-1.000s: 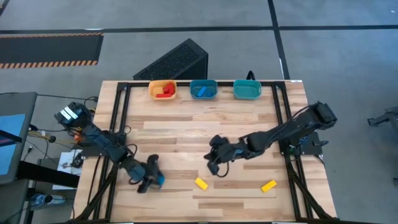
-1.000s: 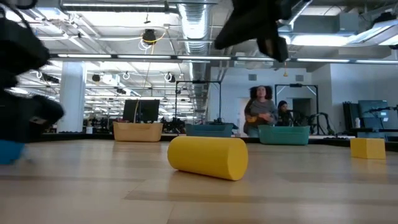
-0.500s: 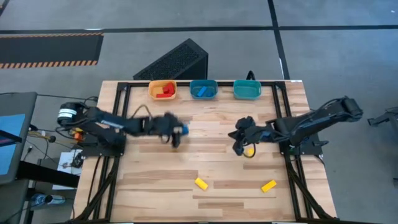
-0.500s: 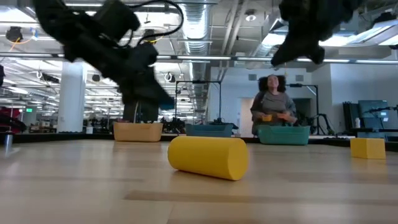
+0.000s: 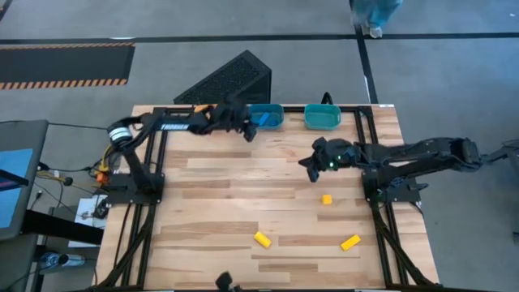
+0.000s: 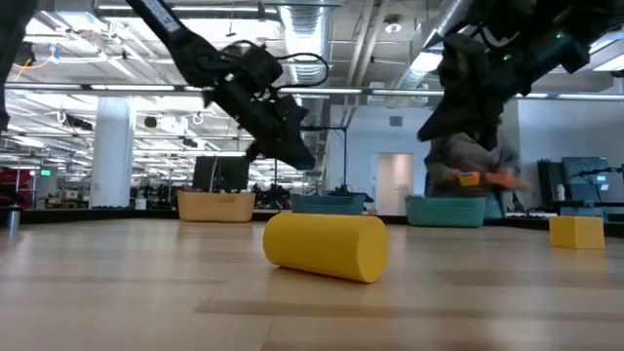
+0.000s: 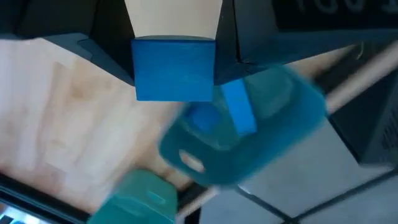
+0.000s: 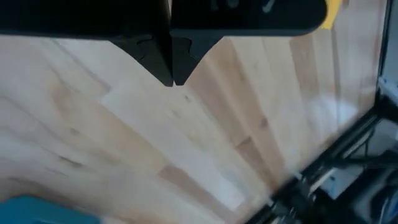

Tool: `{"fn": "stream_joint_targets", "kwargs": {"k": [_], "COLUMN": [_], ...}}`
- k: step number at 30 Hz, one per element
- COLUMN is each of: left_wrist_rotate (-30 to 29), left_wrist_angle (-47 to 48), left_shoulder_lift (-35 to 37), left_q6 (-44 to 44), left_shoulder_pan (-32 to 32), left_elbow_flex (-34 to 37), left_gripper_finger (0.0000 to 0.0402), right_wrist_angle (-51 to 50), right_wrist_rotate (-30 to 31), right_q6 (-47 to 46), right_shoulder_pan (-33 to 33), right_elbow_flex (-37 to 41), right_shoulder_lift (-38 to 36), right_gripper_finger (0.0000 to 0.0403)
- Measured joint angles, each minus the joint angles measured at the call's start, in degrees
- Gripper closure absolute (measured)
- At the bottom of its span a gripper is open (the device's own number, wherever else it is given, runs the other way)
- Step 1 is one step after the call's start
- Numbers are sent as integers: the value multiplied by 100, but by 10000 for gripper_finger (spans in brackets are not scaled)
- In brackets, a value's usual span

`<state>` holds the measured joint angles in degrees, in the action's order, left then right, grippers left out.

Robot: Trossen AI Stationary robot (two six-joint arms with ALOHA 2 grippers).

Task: Sort & place blocks by color
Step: Put the blue block into the blue container, then put the top right yellow block into the light green container

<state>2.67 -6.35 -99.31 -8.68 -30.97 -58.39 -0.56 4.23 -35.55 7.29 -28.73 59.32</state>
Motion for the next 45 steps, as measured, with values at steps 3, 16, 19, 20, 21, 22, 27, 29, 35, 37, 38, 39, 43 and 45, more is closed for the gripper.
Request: {"fn": "stream_joint_targets", "kwargs": {"k": [3,16,19,20,21,22,27,29,35,37,38,39,43,45], "left_wrist_rotate": [265,868,761,730,730,743,907,904,866,861,864,861,785,642], "left_wrist_angle": [250,939,966,948,923,924,1103,1267,1896,1971,1968,1950,1829,1834], "left_shoulder_lift": [-375,-1481,-1510,-1512,-1510,-1512,-1481,-1451,-1357,-1279,-1224,-1142,-764,-593], "left_q6": [214,-17,-96,-104,-104,-101,-204,-214,323,429,447,449,570,725], "left_shoulder_pan": [-295,-712,-708,-714,-723,-731,-793,-797,-799,-795,-795,-795,-795,-795], "left_elbow_flex": [-484,-1609,-1620,-1618,-1620,-1620,-1694,-1845,-2473,-2655,-2735,-2800,-2890,-2890], "left_gripper_finger": [251,237,212,201,191,181,148,145,147,154,159,164,189,202], "right_wrist_angle": [57,103,104,103,105,103,102,101,93,45,8,-46,-366,-435], "right_wrist_rotate": [-349,-1425,-1627,-1690,-1752,-1786,-1888,-1921,-1932,-1940,-1941,-1940,-1936,-1934], "right_q6": [-86,-261,-307,-308,-310,-313,-313,-310,-324,-341,-343,-343,-345,-345], "right_shoulder_pan": [569,1930,2146,2204,2255,2305,2367,2367,2367,2367,2355,2345,2336,2336], "right_elbow_flex": [0,0,0,0,0,0,0,0,-1,-2,-2,-2,-2,-2], "right_shoulder_lift": [-14,8,8,8,8,8,8,8,8,8,8,6,-10,-10], "right_gripper_finger": [399,399,398,398,398,398,398,398,398,397,397,397,397,397]}}
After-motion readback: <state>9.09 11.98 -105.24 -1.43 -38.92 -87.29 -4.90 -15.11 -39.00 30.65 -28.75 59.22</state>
